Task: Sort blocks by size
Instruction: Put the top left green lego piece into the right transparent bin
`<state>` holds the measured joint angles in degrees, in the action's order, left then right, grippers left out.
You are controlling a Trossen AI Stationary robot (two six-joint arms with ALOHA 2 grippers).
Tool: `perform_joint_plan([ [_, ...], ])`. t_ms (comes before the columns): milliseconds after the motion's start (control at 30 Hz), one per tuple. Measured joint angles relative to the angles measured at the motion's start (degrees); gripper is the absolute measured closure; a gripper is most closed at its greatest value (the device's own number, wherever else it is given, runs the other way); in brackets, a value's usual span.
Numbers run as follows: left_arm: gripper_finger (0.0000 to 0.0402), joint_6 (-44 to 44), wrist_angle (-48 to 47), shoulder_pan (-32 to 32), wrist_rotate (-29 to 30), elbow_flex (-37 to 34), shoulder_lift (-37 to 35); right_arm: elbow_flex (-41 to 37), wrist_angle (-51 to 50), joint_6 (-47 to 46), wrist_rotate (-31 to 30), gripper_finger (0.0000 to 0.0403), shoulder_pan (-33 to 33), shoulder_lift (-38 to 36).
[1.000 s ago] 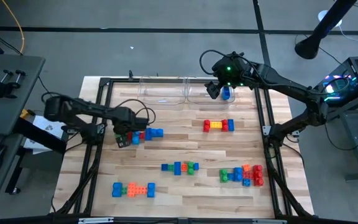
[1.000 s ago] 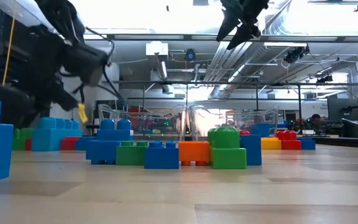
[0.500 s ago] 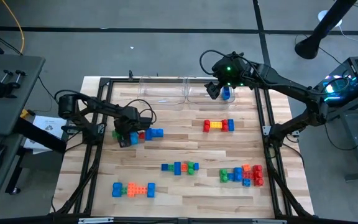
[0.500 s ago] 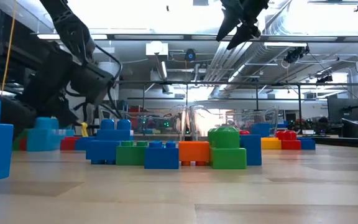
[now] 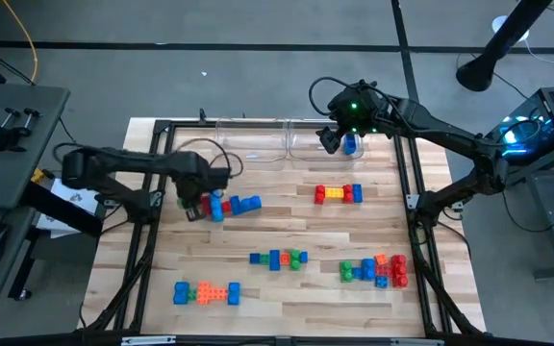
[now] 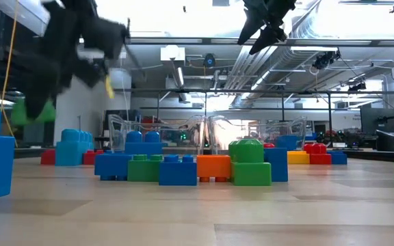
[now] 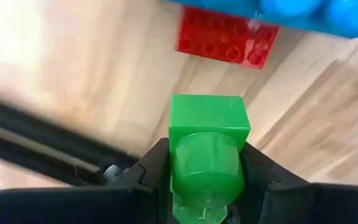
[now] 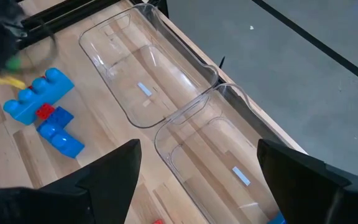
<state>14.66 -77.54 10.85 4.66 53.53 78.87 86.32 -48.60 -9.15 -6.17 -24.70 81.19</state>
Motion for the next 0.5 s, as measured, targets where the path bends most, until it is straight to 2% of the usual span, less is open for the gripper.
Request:
perform_joint_plan([
  [100,0.0305,3.38,-1.28,0.02,3.14,5.35,-4.84,0.00,0.00,-0.16,0.00,0.0084,0.01,0.00],
  [200,0.0305,7.40,3.20,0.02,6.59,9.41,-8.74,0.00,0.00,-1.09,0.30,0.0084,0.01,0.00],
  [367,0.0305,8.84,26.04,0.07,6.15,10.73,-10.22,0.00,-0.09,-0.87,0.57,0.0084,0.38,-0.60],
  [500,0.0305,5.85,45.16,0.43,4.73,10.78,-3.77,0.00,0.00,-1.21,0.23,0.0084,0.38,-2.87],
])
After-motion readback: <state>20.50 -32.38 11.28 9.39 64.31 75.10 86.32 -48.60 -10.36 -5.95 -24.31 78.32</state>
